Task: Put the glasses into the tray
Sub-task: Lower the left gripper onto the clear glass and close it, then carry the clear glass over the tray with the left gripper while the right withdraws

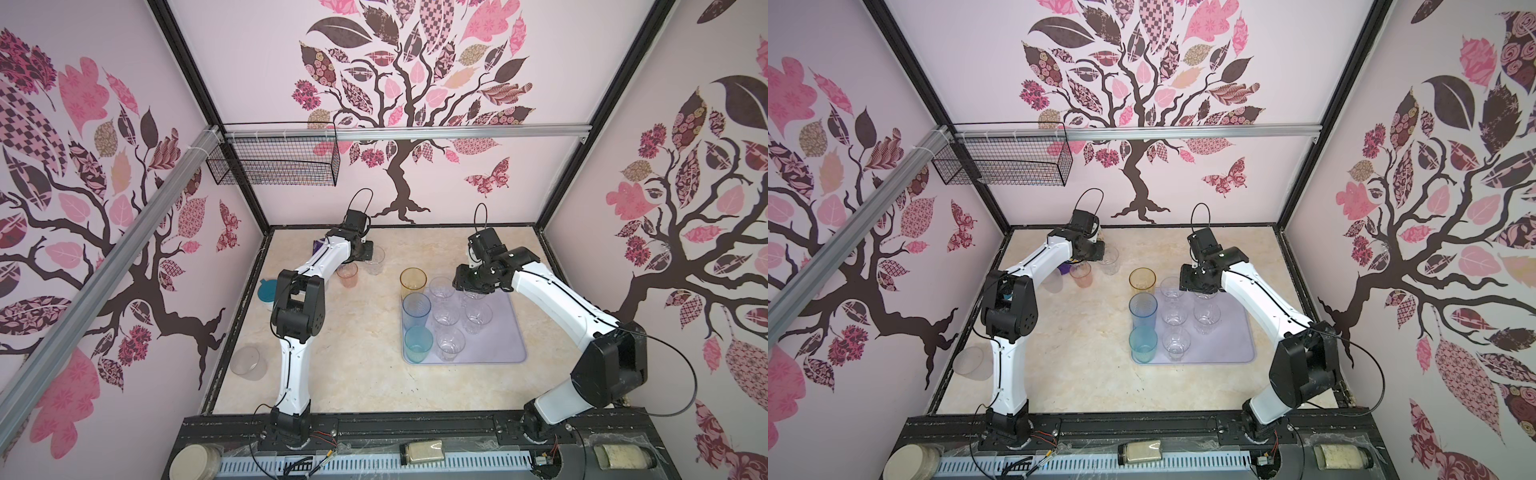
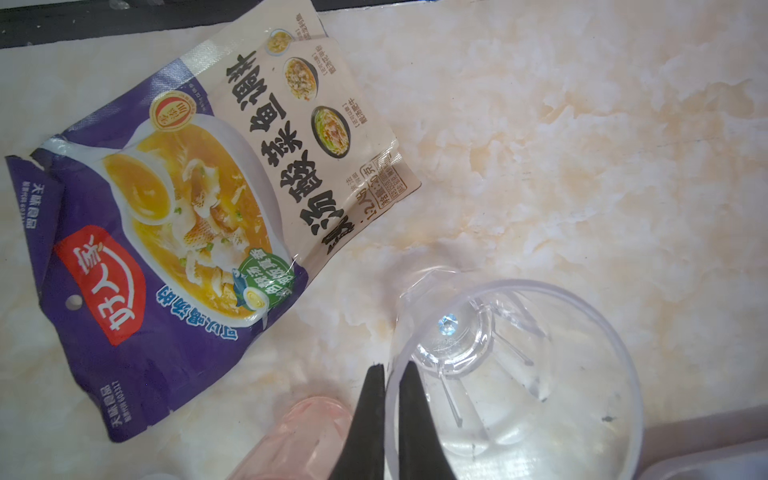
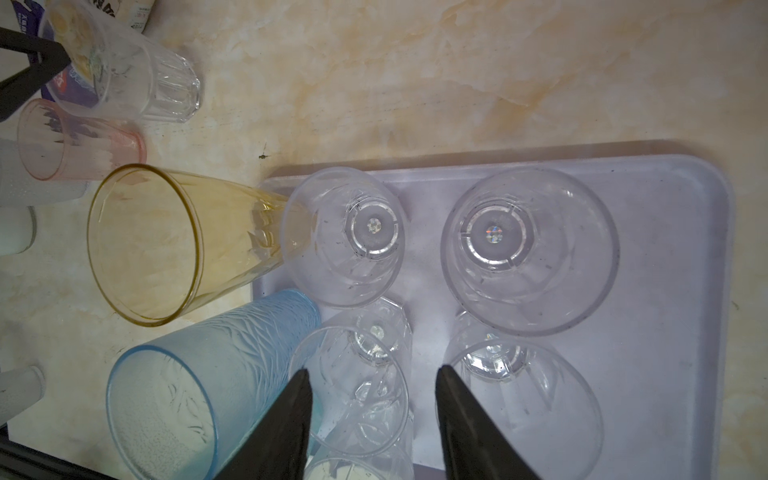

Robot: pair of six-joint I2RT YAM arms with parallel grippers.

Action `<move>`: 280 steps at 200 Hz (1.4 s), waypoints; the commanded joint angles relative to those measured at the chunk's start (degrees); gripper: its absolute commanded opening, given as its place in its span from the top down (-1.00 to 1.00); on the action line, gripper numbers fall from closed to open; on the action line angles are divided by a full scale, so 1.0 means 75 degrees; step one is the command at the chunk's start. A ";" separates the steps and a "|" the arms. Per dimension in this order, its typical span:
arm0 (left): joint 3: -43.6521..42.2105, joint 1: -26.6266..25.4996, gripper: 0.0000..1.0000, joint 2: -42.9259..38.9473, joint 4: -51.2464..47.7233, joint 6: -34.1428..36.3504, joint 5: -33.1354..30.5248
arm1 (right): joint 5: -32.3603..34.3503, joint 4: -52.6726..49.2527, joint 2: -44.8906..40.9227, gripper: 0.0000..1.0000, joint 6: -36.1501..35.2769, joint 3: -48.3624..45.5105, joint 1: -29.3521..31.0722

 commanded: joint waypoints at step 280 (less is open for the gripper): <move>-0.1292 -0.6531 1.00 -0.1800 0.0417 -0.0665 -0.0003 | 0.0316 0.1041 -0.2812 -0.10 0.1979 -0.1116 -0.3513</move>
